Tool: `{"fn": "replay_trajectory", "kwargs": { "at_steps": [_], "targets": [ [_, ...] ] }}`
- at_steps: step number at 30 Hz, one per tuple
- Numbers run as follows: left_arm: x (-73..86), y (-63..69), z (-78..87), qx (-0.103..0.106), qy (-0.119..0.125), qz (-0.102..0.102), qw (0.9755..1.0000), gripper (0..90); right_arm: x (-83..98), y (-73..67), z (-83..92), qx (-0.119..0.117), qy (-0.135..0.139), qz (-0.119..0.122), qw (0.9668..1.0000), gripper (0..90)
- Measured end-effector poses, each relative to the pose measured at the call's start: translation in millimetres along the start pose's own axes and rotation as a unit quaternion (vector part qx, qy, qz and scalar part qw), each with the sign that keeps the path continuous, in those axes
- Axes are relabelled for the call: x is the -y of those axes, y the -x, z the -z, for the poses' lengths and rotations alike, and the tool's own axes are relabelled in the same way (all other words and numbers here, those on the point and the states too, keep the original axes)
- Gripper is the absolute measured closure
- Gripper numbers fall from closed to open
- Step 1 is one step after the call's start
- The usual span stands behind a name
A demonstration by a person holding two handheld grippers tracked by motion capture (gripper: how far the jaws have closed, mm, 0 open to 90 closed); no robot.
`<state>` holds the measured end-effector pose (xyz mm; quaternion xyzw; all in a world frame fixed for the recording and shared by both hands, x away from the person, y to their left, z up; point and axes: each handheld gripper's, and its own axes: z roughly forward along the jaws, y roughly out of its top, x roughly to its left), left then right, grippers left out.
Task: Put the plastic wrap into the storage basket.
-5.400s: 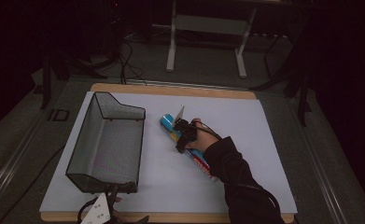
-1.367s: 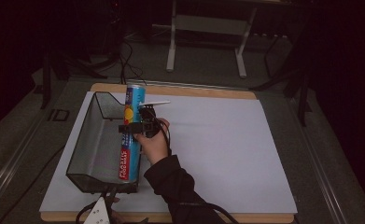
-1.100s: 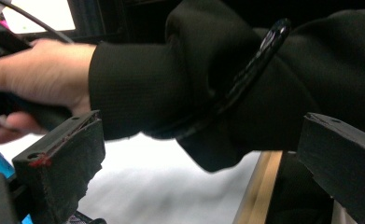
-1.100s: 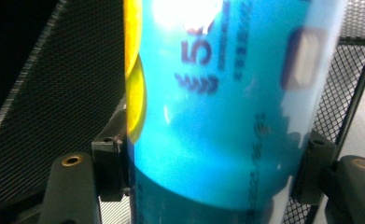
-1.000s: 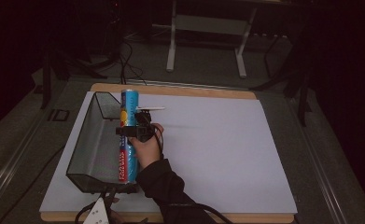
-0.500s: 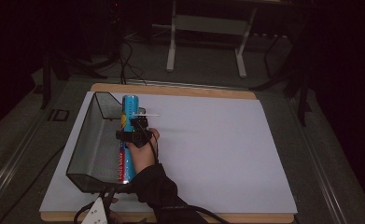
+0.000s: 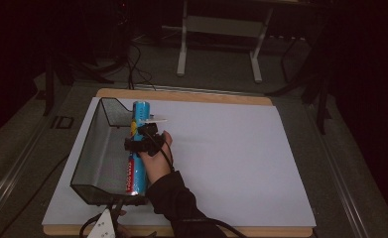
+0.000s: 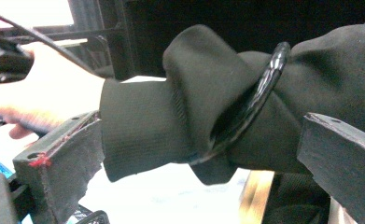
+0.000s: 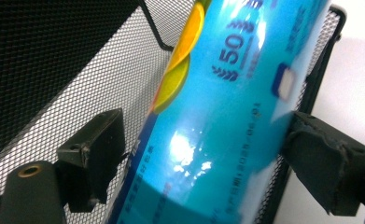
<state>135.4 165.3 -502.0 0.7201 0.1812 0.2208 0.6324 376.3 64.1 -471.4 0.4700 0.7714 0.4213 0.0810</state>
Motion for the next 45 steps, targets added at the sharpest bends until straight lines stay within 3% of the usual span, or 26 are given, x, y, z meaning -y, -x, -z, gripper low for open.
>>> {"fn": "replay_trajectory", "kwargs": {
  "at_steps": [2, 4, 9, 11, 15, 17, 21, 30, 35, 45],
  "targets": [
    [0.0, 0.1, -0.3, 0.000, -0.001, -0.001, 1.0000, 1.2, -2.2, 2.2, 4.8, -0.013, 0.001, 0.004, 0.9999, 13.2],
    [0.0, 0.3, -0.7, -0.001, -0.002, -0.001, 1.0000, 1.2, -6.2, 3.4, 14.5, -0.021, 0.020, 0.022, 0.9993, 13.3],
    [0.4, 0.0, -1.6, -0.001, -0.006, 0.000, 1.0000, 1.2, -18.2, 2.8, 36.6, -0.040, 0.032, 0.073, 0.9961, 13.3],
    [0.4, 0.0, -1.7, -0.002, -0.006, 0.000, 1.0000, 1.2, -20.9, 6.0, 45.2, -0.047, 0.041, 0.079, 0.9949, 13.8],
    [0.6, -0.1, -2.4, -0.002, -0.008, 0.001, 1.0000, 1.2, -22.7, 12.5, 54.0, -0.063, 0.033, 0.084, 0.9939, 13.8],
    [0.8, -0.2, -2.9, -0.002, -0.008, 0.002, 1.0000, 1.2, -21.7, 22.5, 63.4, -0.074, 0.034, 0.089, 0.9926, 13.6],
    [0.8, 0.1, -3.7, -0.003, -0.009, 0.002, 1.0000, 1.2, -18.9, 31.0, 71.5, -0.077, 0.039, 0.088, 0.9924, 13.5],
    [1.3, 0.4, -4.0, -0.003, -0.010, 0.003, 0.9999, 1.2, -6.8, 38.5, 93.3, -0.061, 0.045, 0.139, 0.9874, 13.7],
    [1.3, 0.6, -4.4, -0.003, -0.010, 0.004, 0.9999, 1.2, 2.6, 46.4, 108.0, -0.065, 0.058, 0.146, 0.9854, 13.7],
    [1.2, 1.2, -4.9, -0.003, -0.009, 0.002, 0.9999, 1.2, 32.9, 67.7, 134.8, -0.041, 0.074, 0.176, 0.9806, 14.3]
  ]
}}
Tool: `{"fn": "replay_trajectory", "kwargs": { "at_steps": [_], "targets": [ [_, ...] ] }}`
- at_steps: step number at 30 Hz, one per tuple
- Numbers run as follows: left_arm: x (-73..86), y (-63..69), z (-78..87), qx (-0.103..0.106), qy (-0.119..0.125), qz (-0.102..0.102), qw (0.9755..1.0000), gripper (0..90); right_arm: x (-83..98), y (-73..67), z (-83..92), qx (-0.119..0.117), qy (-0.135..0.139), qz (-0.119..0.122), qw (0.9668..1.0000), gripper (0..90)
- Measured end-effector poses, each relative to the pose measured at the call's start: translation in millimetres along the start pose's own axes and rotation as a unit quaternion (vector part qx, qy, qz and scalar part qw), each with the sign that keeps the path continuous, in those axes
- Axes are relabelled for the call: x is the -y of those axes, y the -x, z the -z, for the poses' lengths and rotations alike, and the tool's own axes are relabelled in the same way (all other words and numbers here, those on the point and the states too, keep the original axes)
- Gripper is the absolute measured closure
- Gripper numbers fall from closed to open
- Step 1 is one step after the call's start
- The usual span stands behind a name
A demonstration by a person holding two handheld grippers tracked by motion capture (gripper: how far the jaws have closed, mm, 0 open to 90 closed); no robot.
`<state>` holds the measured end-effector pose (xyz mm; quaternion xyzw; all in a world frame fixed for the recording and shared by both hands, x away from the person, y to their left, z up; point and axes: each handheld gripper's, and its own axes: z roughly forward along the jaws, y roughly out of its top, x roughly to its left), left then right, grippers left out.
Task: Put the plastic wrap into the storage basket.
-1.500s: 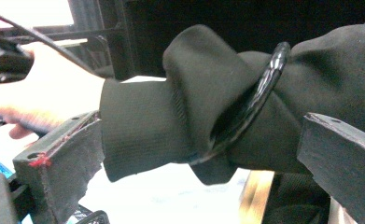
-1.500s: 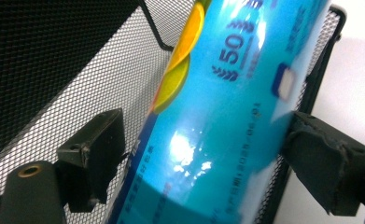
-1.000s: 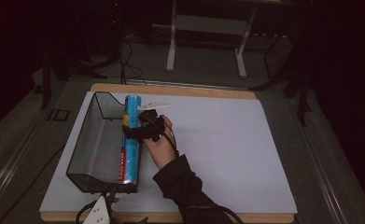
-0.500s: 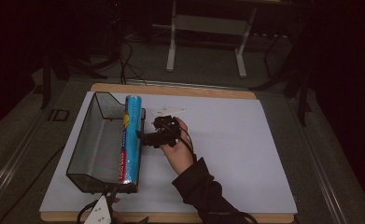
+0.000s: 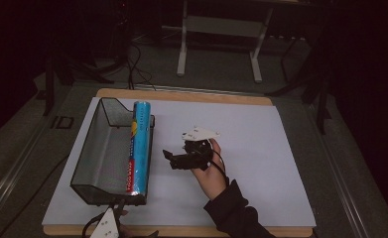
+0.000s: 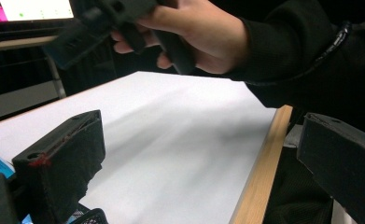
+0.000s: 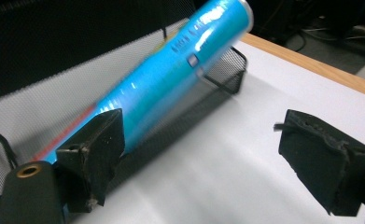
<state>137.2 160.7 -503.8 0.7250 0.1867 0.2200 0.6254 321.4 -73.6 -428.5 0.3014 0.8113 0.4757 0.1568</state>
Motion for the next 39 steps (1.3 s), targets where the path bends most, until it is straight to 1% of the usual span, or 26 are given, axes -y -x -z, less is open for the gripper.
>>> {"fn": "replay_trajectory", "kwargs": {
  "at_steps": [2, 4, 7, 9, 10, 11, 12, 13, 15, 17, 20, 22, 26, 28, 31, 33, 35, 37, 39],
  "targets": [
    [0.2, 0.4, -0.9, 0.001, -0.001, 0.000, 1.0000, 1.2, 6.0, 2.1, 6.4, 0.003, 0.011, 0.004, 0.9999, 14.7],
    [0.2, 0.8, -1.6, 0.001, -0.001, 0.000, 1.0000, 1.2, 10.7, 4.3, 11.8, 0.008, 0.011, 0.005, 0.9999, 14.6],
    [0.0, 1.0, -1.6, 0.001, -0.003, -0.003, 1.0000, 1.2, 19.5, 8.1, 19.6, 0.014, 0.019, -0.001, 0.9997, 14.0],
    [0.1, 0.9, -1.3, 0.001, -0.002, 0.000, 1.0000, 1.2, 26.4, 10.5, 25.0, 0.024, 0.020, 0.004, 0.9995, 14.0],
    [0.1, 0.8, -1.1, 0.001, -0.002, 0.000, 1.0000, 1.2, 30.2, 12.1, 28.3, 0.025, 0.023, 0.002, 0.9994, 13.9],
    [0.1, 0.8, -1.1, 0.001, -0.002, 0.000, 1.0000, 1.2, 30.2, 12.1, 28.3, 0.025, 0.023, 0.002, 0.9994, 13.9],
    [0.2, 0.8, -1.1, 0.001, -0.003, -0.001, 1.0000, 1.2, 34.2, 13.8, 31.7, 0.032, 0.023, 0.003, 0.9992, 13.9],
    [0.1, 0.9, -1.4, 0.001, -0.003, -0.001, 1.0000, 1.2, 43.7, 17.3, 38.9, 0.041, 0.023, 0.004, 0.9989, 13.9],
    [0.2, 1.2, -2.0, 0.003, -0.005, -0.002, 1.0000, 1.2, 52.2, 20.3, 44.0, 0.045, 0.019, 0.000, 0.9988, 14.0],
    [0.1, 1.6, -2.2, 0.003, -0.006, -0.002, 1.0000, 1.2, 61.2, 22.1, 49.1, 0.059, 0.022, 0.003, 0.9980, 14.3],
    [0.4, 1.6, -2.8, 0.003, -0.006, -0.001, 1.0000, 1.2, 72.5, 25.8, 54.4, 0.060, 0.013, -0.005, 0.9981, 14.3],
    [0.6, 1.9, -3.4, 0.003, -0.006, -0.001, 1.0000, 1.2, 78.6, 28.0, 57.3, 0.061, 0.008, -0.006, 0.9981, 14.2],
    [0.4, 2.3, -3.5, 0.003, -0.006, -0.001, 1.0000, 1.1, 86.8, 31.2, 63.4, 0.063, 0.002, -0.013, 0.9979, 14.2],
    [0.4, 2.0, -3.4, 0.003, -0.006, 0.000, 1.0000, 1.2, 90.4, 32.2, 67.0, 0.068, -0.002, -0.012, 0.9976, 14.2],
    [0.3, 2.1, -3.3, 0.003, -0.005, 0.000, 1.0000, 1.2, 95.7, 33.8, 73.4, 0.069, 0.003, -0.017, 0.9974, 14.3],
    [0.4, 2.3, -3.5, 0.003, -0.005, 0.000, 1.0000, 1.2, 99.5, 33.7, 77.5, 0.075, 0.005, -0.015, 0.9970, 14.3],
    [0.6, 2.1, -3.8, 0.004, -0.007, 0.000, 1.0000, 1.2, 103.6, 34.1, 80.5, 0.071, 0.002, -0.014, 0.9974, 14.3],
    [0.6, 2.2, -4.0, 0.004, -0.007, 0.000, 1.0000, 1.2, 107.9, 34.5, 81.7, 0.083, -0.008, -0.010, 0.9964, 14.3],
    [0.5, 2.3, -3.9, 0.004, -0.007, -0.001, 1.0000, 1.2, 113.4, 36.5, 83.8, 0.079, -0.009, -0.021, 0.9966, 14.3]
  ]
}}
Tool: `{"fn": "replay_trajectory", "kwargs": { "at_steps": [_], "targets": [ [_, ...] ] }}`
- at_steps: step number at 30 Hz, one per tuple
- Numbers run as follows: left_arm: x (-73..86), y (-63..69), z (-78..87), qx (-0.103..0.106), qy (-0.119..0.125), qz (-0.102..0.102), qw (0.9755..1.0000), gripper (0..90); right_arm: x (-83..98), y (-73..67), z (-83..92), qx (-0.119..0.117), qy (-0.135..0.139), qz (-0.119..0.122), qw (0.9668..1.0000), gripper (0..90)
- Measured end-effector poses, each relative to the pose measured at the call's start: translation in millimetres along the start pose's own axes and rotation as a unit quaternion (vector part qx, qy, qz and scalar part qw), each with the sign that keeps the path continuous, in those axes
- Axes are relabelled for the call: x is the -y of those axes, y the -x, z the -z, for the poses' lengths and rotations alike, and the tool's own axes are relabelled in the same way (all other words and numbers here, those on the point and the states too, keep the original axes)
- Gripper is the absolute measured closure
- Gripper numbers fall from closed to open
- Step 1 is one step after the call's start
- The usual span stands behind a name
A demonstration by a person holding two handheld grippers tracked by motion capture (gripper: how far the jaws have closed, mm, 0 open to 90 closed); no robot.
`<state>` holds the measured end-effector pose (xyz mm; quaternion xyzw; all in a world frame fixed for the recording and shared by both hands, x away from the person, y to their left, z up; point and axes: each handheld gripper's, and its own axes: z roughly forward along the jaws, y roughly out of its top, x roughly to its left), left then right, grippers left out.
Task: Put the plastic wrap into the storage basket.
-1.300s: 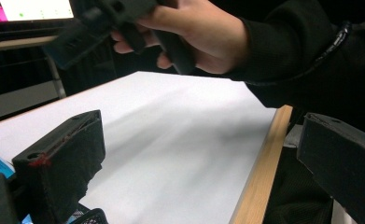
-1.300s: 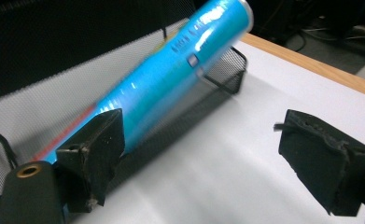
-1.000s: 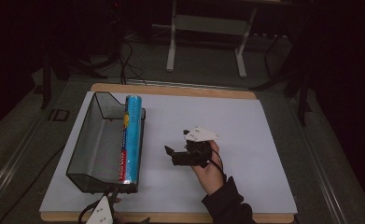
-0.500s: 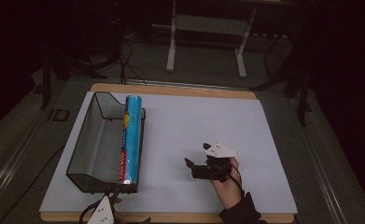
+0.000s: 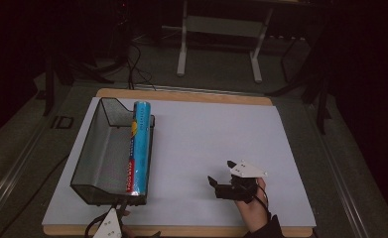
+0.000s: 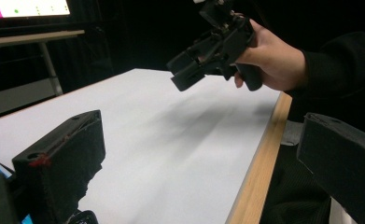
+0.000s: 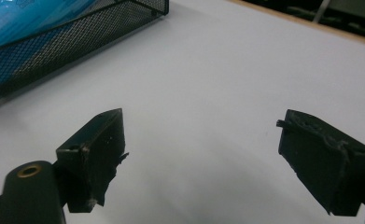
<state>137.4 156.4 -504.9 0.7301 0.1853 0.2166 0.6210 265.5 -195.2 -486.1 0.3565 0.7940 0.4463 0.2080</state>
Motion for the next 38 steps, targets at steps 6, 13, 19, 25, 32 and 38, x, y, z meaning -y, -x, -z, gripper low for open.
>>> {"fn": "replay_trajectory", "kwargs": {
  "at_steps": [6, 13, 19, 25, 32, 38],
  "targets": [
    [0.0, -0.4, 0.2, -0.001, 0.002, 0.002, 1.0000, 1.2, 20.1, 4.3, 4.7, 0.002, -0.007, -0.013, 0.9999, 14.2],
    [0.5, -0.5, -0.5, 0.000, 0.000, 0.003, 1.0000, 1.2, 33.7, 13.2, 8.2, 0.015, -0.009, -0.014, 0.9997, 14.1],
    [1.1, -0.1, -1.3, 0.000, -0.002, 0.002, 1.0000, 1.2, 37.1, 14.5, 8.5, 0.022, 0.009, -0.009, 0.9997, 14.1],
    [1.6, -0.7, -1.4, 0.000, -0.004, 0.003, 1.0000, 1.2, 39.1, 16.0, 8.7, 0.024, 0.020, -0.011, 0.9995, 14.2],
    [1.5, -0.9, -1.0, 0.000, -0.004, 0.002, 1.0000, 1.2, 43.3, 18.4, 2.9, 0.022, 0.006, -0.013, 0.9997, 14.3],
    [1.5, -1.0, -0.9, 0.000, -0.004, 0.002, 1.0000, 1.2, 44.3, 18.3, 0.0, 0.024, 0.001, -0.009, 0.9997, 14.5]
  ]
}}
